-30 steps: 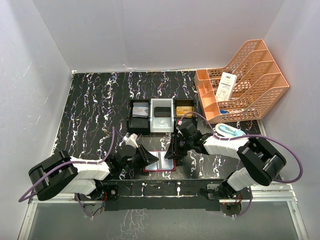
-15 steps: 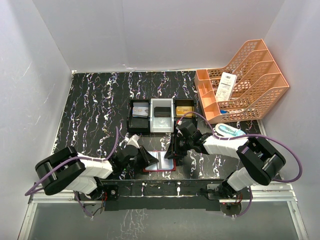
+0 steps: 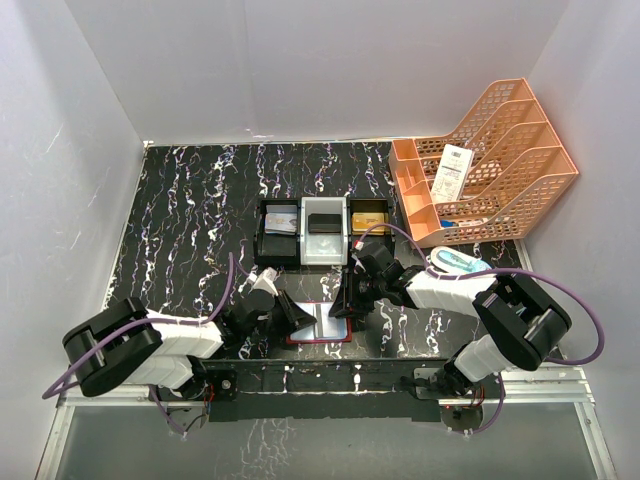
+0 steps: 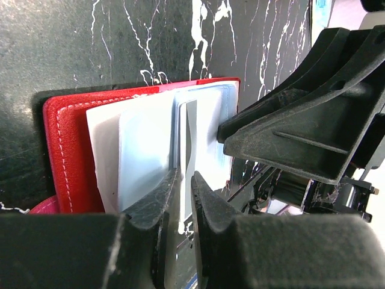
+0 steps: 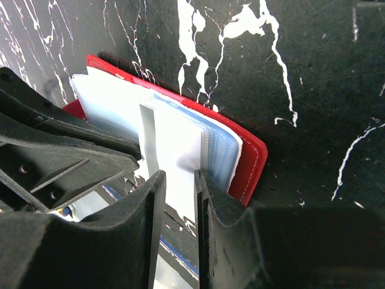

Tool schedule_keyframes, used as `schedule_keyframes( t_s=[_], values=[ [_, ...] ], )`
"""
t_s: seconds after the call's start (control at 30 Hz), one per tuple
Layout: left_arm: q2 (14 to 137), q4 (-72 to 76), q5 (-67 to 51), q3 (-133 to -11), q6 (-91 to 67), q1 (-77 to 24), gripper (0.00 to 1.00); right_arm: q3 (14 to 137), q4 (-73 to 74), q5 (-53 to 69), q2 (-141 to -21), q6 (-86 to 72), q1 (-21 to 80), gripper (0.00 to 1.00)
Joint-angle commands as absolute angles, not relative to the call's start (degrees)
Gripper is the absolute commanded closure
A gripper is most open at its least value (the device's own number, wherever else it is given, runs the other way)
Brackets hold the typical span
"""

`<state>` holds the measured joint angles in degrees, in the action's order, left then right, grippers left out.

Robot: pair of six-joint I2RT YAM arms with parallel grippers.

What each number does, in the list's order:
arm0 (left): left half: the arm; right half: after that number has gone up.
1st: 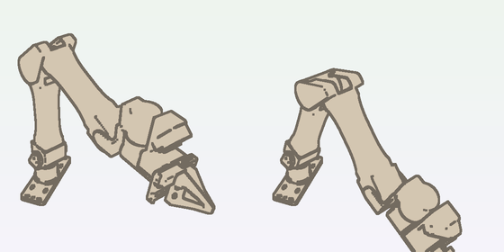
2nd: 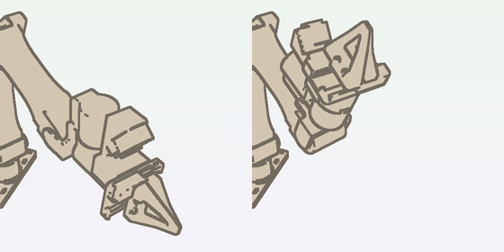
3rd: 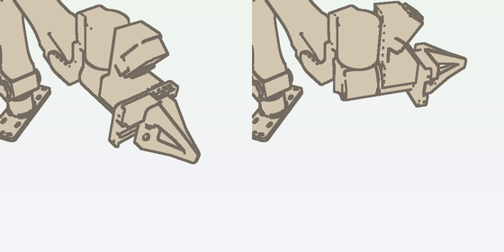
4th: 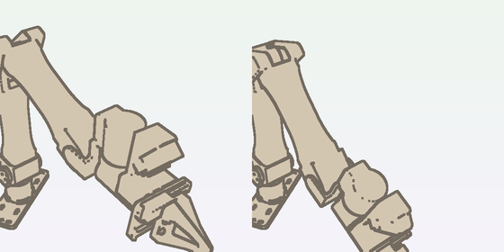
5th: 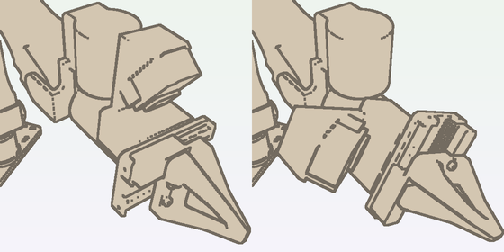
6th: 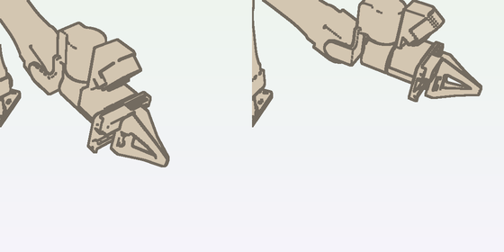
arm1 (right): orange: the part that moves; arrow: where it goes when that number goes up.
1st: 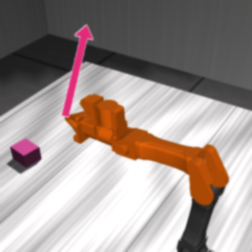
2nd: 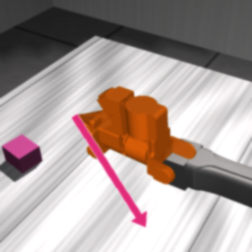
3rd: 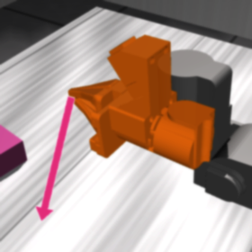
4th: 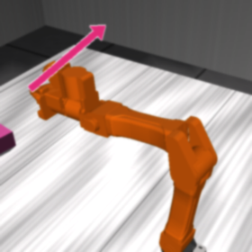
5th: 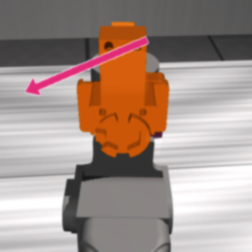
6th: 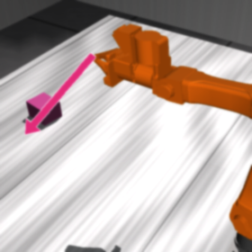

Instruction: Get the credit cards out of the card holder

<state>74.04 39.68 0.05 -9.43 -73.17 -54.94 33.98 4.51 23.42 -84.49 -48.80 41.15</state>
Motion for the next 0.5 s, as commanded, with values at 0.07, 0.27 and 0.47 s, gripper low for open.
schedule_keyframes(
  t_s=[0.07, 0.27, 0.47],
  values=[
    [75.93, 43.18, -0.7, -11.15, -72.33, -55.24, 0.89, 32.34, 9.33, 17.66, -88.67, -46.86, 42.22, 0.75],
    [77.96, 47.71, -2.22, -11.18, -72.29, -55.2, 0.97, 32.35, 9.32, 17.75, -88.64, -46.92, 42.44, 0.75],
    [77.52, 49.91, -2.59, -10.82, -71.99, -55.26, 1.0, 32.26, 9.18, 17.79, -88.72, -46.96, 42.49, 0.75]
  ],
)
